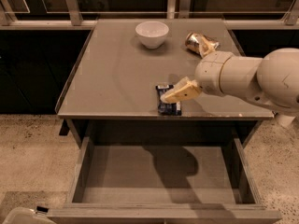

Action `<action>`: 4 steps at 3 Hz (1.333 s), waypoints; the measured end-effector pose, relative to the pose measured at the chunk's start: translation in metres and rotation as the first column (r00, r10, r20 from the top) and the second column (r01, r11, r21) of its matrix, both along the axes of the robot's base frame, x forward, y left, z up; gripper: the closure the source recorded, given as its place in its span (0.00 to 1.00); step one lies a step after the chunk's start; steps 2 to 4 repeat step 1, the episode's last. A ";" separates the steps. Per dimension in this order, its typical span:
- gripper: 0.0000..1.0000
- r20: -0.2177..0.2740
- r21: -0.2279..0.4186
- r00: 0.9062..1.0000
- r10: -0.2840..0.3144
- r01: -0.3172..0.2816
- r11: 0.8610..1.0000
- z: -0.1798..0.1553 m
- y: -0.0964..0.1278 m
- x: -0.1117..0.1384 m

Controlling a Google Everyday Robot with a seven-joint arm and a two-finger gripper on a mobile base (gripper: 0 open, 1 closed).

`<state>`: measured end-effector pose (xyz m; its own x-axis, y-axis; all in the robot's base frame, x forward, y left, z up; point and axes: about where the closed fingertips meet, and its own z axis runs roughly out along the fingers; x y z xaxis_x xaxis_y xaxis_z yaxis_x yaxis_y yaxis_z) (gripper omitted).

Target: Pick rxbar blueberry from top drawer and place on counter

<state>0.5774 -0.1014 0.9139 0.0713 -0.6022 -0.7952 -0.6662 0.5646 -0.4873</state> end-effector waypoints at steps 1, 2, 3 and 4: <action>0.00 0.000 0.000 1.000 0.000 0.000 1.000 0.000 0.000 0.000; 0.00 0.000 0.000 1.000 0.000 0.000 1.000 0.000 0.000 0.000; 0.00 0.000 0.000 1.000 0.000 0.000 1.000 0.000 0.000 0.000; 0.00 0.000 0.000 1.000 0.000 0.000 1.000 0.000 0.000 0.000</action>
Offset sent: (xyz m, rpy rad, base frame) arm 0.0000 0.0000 0.0000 0.0000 0.0000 0.0000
